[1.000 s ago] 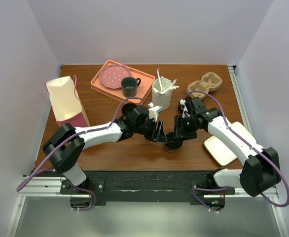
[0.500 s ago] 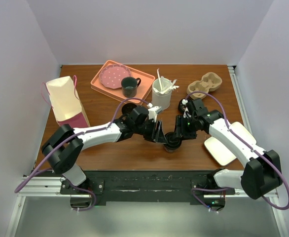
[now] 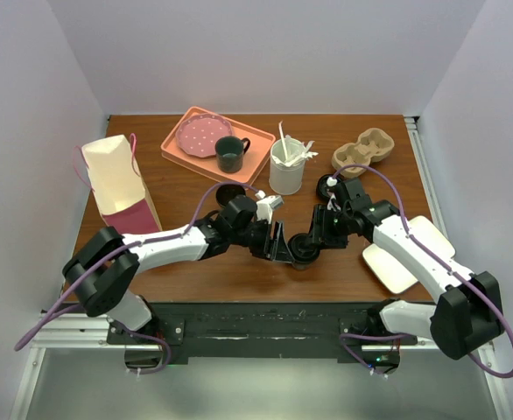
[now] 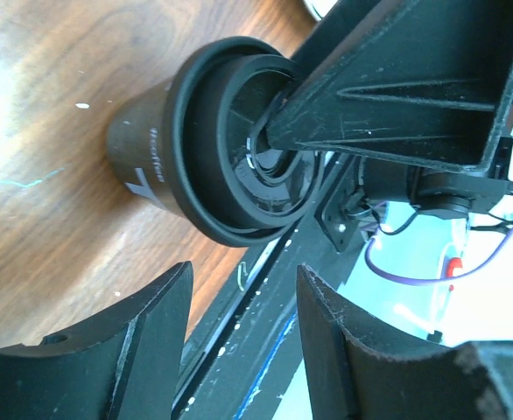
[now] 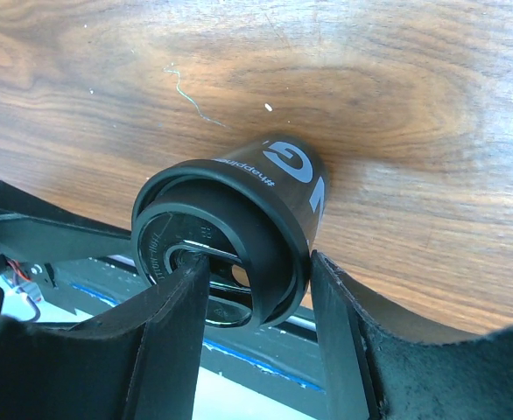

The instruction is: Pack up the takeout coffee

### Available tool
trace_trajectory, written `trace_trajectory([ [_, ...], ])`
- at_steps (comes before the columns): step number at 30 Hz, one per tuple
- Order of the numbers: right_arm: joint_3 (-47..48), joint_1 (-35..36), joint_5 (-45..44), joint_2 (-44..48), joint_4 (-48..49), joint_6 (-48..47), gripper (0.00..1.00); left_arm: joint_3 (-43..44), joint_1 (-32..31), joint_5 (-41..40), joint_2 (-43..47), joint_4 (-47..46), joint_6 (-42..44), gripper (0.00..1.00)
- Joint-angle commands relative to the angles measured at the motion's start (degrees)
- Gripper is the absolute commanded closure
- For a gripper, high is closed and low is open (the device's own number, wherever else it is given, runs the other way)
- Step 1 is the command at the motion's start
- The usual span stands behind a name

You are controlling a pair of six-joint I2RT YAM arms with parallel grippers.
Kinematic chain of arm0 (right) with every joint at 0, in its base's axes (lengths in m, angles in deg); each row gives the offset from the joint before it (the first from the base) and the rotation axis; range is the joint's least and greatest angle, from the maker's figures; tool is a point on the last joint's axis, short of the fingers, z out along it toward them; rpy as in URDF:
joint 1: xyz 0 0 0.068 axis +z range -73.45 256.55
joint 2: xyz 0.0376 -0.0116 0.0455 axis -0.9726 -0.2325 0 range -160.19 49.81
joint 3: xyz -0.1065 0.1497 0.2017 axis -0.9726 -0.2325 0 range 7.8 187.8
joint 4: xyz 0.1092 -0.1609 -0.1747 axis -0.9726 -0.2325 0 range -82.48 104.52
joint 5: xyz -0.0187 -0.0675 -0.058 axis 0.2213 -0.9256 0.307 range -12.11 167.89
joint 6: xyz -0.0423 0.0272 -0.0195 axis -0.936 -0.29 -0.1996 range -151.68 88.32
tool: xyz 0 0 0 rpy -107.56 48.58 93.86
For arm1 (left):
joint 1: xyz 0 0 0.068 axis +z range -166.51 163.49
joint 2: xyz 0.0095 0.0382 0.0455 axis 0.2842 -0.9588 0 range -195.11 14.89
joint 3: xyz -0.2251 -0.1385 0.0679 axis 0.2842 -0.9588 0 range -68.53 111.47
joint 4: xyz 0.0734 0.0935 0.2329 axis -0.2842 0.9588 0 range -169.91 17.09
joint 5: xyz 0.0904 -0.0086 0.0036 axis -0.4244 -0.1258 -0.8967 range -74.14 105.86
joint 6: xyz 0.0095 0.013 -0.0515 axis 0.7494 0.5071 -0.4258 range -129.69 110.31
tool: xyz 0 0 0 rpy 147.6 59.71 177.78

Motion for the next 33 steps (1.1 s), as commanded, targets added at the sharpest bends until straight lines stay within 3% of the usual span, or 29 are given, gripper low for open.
trace_trajectory([
  [1,-2.6,0.1,-3.6,-0.3,-1.9,0.2,0.49,0.3,-1.0,2.7,-2.3,-5.8,-2.3,0.46],
  [26,-3.5,0.2,-3.3,-0.9,-1.1,-0.1,0.5,1.5,-1.3,0.8,-3.8,-6.8,-1.6,0.47],
  [33,-3.7,0.2,-3.3,-1.3,-0.8,-0.1,0.51,-1.1,-0.1,3.8,-4.3,-12.2,-5.8,0.48],
])
